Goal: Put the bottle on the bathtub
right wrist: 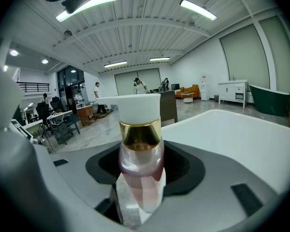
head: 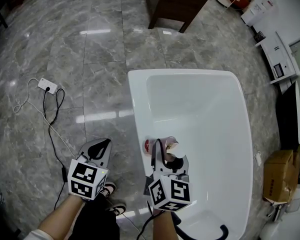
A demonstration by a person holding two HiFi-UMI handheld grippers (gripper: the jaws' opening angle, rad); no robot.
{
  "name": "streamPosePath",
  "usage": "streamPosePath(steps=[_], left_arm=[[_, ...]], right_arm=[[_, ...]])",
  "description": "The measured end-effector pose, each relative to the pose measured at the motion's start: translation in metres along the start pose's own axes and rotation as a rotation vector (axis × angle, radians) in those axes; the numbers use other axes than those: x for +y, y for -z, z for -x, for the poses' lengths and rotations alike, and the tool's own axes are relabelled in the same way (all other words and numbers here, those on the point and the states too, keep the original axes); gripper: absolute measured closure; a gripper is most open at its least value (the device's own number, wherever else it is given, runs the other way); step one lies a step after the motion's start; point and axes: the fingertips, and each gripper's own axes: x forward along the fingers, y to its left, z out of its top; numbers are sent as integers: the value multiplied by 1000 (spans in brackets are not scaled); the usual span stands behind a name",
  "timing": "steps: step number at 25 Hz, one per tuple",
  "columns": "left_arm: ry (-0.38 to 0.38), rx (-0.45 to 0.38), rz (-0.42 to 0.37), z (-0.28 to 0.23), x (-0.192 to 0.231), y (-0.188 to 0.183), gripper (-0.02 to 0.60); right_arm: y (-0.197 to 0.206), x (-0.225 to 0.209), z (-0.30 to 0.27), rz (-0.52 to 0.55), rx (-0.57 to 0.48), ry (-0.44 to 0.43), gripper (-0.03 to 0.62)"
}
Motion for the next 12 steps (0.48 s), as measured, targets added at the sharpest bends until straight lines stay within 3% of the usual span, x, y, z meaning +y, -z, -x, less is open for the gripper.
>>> streamPosePath(steps=[12], left_arm=[[-1, 19, 13, 2, 0, 14, 566]], right_arm=[[1, 7, -1, 54, 14, -45, 358]])
